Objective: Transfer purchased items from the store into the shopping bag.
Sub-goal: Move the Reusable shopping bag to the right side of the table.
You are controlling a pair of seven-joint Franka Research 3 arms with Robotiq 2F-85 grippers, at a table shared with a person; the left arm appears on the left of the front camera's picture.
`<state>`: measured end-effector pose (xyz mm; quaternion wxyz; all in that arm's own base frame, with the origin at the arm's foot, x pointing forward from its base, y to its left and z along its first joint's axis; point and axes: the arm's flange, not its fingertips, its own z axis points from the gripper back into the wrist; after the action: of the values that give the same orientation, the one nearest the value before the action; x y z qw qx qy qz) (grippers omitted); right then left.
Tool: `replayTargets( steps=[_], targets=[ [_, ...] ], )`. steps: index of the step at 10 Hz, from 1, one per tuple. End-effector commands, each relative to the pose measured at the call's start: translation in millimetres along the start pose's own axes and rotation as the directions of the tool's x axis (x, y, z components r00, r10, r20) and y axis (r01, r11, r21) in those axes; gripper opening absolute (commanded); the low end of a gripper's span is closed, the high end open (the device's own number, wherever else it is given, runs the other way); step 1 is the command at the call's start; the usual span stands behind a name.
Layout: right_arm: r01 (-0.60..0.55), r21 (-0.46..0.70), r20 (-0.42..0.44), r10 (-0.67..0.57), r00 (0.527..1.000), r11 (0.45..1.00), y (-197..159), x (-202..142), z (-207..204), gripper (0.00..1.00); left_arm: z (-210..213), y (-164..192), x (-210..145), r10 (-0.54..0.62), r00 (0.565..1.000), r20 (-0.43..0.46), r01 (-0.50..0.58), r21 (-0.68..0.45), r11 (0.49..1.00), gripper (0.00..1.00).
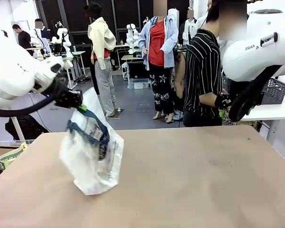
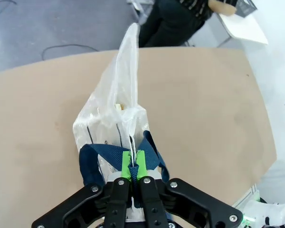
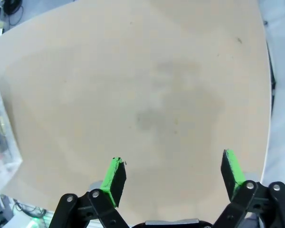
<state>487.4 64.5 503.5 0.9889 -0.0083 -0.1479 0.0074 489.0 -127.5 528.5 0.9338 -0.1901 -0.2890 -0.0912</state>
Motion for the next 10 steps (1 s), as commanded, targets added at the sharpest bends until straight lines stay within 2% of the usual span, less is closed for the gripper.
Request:
replayTargets(
  steps=[1,2,4,6,7,8,9,10],
  targets=[
    [-0.008,-0.018,-0.003,0.008,1.000,1.000,-2,-1,-3,1.00,47,0,9,0.018,1.000,0.013,-0.020,0.096,0.995,0.00],
    [-0.008,-0.018,-0.003,0.008,1.000,1.000,-2,-1,-3,1.00,67,8,12,0.040,0.999,-0.018,-0.037,0.123,0.992,0.00],
    [-0.008,-0.018,-0.003,0.008,1.000,1.000,-2,-1,-3,1.00,102,47,8,0.176,0.984,-0.003,-0.172,0.199,0.965,0.00],
    [-0.008,-0.018,-0.003,0.008,1.000,1.000,-2,-1,-3,1.00,126,90,-2,0.326,0.945,-0.007,-0.314,0.254,0.915,0.00],
    [-0.008,-0.018,-0.003,0.008,1.000,1.000,-2,-1,-3,1.00,139,109,-8,0.339,0.941,0.016,-0.330,0.277,0.902,0.00],
    [-0.008,-0.018,-0.003,0.008,1.000,1.000,-2,-1,-3,1.00,144,122,-11,0.340,0.940,0.018,-0.336,0.218,0.916,0.00],
    [-0.008,-0.018,-0.003,0.008,1.000,1.000,-2,-1,-3,1.00,147,134,-13,0.356,0.934,0.021,-0.350,0.245,0.904,0.00],
    [-0.008,-0.018,-0.003,0.008,1.000,1.000,-2,-1,-3,1.00,144,144,-14,0.374,0.927,0.016,-0.366,0.241,0.899,0.20]
  ],
)
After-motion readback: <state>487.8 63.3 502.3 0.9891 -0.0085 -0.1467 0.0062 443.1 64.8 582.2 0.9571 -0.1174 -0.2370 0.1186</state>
